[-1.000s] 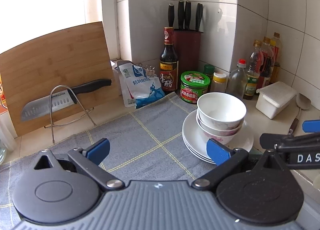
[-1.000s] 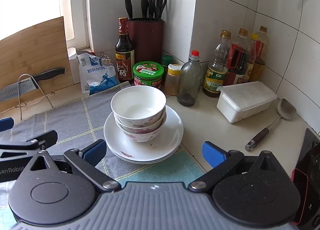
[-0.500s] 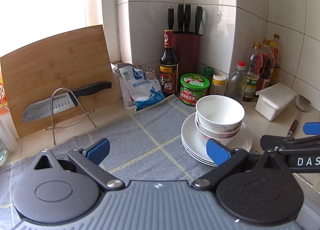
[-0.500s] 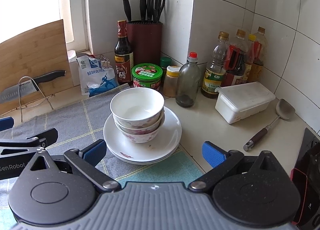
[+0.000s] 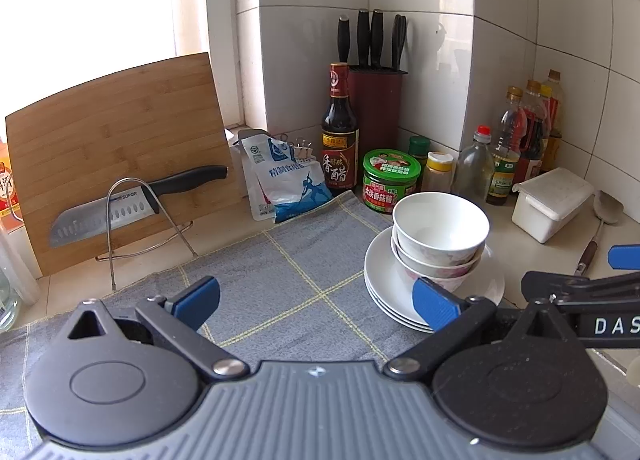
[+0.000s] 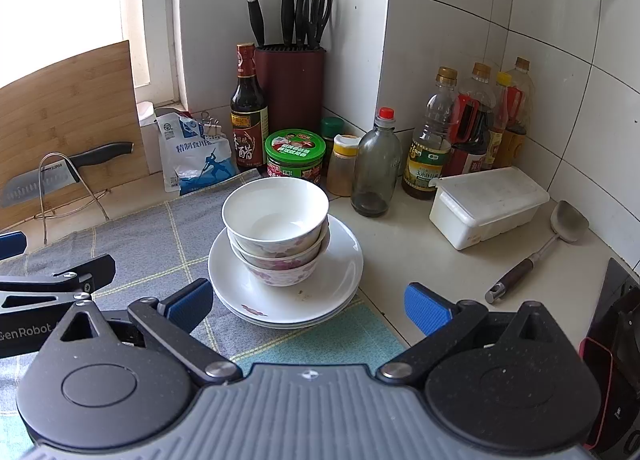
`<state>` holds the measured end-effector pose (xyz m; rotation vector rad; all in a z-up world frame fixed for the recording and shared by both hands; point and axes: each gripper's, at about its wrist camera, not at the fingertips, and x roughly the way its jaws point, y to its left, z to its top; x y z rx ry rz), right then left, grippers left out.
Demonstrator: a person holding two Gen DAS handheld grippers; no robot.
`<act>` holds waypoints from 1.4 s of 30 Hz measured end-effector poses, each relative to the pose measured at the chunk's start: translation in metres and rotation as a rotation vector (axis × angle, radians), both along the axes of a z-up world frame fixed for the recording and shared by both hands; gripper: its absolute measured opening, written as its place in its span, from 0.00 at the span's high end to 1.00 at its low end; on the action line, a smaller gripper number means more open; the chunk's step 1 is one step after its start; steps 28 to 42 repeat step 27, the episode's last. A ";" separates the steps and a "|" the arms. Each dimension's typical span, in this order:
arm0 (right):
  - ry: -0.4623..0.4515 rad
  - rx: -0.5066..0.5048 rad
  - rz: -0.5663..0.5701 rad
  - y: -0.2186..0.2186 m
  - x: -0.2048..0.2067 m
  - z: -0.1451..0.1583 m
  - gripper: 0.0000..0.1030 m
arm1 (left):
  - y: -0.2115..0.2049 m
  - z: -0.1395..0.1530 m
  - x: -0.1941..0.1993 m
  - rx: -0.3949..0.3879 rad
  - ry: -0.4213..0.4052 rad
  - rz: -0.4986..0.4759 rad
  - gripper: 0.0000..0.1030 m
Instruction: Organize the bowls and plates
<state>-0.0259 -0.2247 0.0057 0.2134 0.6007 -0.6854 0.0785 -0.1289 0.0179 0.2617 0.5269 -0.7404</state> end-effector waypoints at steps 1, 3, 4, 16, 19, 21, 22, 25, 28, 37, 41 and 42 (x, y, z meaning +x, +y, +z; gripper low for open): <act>-0.001 -0.001 0.001 0.000 0.000 0.000 0.00 | 0.000 0.000 0.000 0.000 0.000 0.000 0.01; -0.001 0.000 0.001 -0.001 0.000 0.000 0.00 | 0.001 0.000 0.000 0.000 0.000 0.000 0.01; 0.000 -0.001 0.002 0.000 0.000 0.000 0.00 | 0.001 0.000 0.000 0.000 0.000 -0.002 0.01; 0.003 -0.008 0.002 0.000 0.000 0.002 0.00 | 0.000 0.000 0.000 -0.001 0.000 -0.003 0.01; 0.003 -0.009 0.002 0.000 0.000 0.002 0.00 | 0.000 -0.001 -0.001 -0.001 -0.001 -0.004 0.01; 0.002 -0.008 0.002 0.000 0.000 0.002 0.00 | 0.001 -0.001 -0.001 -0.002 -0.002 -0.005 0.01; 0.004 -0.009 0.002 0.000 0.000 0.002 0.00 | 0.001 -0.001 -0.001 -0.002 -0.002 -0.006 0.01; 0.003 -0.012 0.002 0.000 0.000 0.003 0.00 | 0.001 -0.001 -0.001 -0.003 0.001 -0.006 0.01; 0.003 -0.010 0.003 0.000 0.000 0.003 0.00 | 0.001 0.000 -0.001 -0.003 0.001 -0.005 0.01; 0.003 -0.010 0.003 0.000 0.000 0.003 0.00 | 0.001 0.000 -0.001 -0.003 0.001 -0.005 0.01; 0.003 -0.010 0.003 0.000 0.000 0.003 0.00 | 0.001 0.000 -0.001 -0.003 0.001 -0.005 0.01; 0.003 -0.010 0.003 0.000 0.000 0.003 0.00 | 0.001 0.000 -0.001 -0.003 0.001 -0.005 0.01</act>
